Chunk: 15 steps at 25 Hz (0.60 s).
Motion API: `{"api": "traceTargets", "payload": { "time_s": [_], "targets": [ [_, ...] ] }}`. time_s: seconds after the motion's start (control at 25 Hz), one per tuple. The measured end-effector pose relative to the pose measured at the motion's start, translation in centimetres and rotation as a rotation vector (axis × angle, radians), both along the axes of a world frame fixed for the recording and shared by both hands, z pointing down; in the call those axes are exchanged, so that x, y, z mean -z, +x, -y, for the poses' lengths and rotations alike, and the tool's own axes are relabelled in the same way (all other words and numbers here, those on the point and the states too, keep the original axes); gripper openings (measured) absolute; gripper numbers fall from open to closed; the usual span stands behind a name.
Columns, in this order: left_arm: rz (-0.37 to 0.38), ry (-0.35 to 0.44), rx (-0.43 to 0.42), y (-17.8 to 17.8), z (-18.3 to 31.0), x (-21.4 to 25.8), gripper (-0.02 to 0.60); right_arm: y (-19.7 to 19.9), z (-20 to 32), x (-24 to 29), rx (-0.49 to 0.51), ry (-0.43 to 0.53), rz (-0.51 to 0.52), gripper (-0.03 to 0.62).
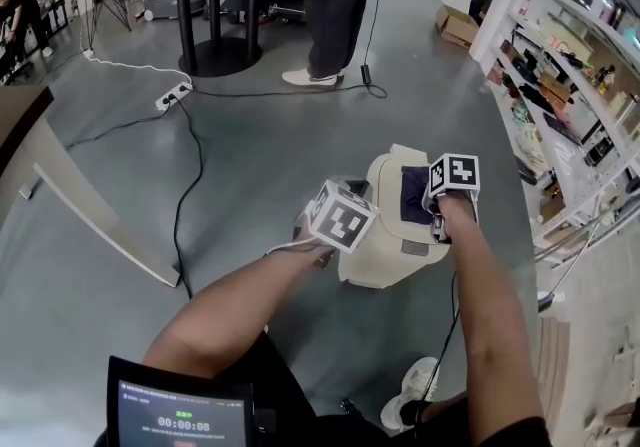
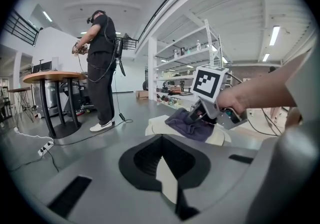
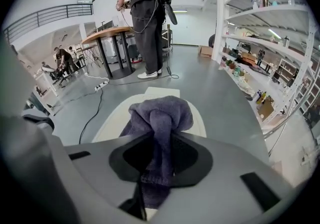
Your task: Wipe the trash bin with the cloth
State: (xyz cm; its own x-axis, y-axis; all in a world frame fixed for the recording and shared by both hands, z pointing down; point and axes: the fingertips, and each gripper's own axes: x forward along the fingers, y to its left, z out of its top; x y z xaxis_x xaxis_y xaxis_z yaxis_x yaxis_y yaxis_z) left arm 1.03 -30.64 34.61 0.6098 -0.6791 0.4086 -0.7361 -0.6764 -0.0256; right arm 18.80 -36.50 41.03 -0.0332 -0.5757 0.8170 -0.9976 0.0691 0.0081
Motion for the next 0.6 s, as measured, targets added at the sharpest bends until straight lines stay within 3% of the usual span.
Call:
{"api": "traceTargets", "payload": {
  "time_s": [0.44,0.6],
  "targets": [
    [0.046,-0.001,-0.052,3.4,-0.6,-1.1,-0.003,7.9,-2.9,-0.8,-0.090,0.005,-0.023,0.081],
    [0.054,-0.006,-0.070,4.2,-0.5,-1.2,-0.003,8.4,-4.0,-0.3,-0.095,0.025,-0.026,0.081]
  ]
}}
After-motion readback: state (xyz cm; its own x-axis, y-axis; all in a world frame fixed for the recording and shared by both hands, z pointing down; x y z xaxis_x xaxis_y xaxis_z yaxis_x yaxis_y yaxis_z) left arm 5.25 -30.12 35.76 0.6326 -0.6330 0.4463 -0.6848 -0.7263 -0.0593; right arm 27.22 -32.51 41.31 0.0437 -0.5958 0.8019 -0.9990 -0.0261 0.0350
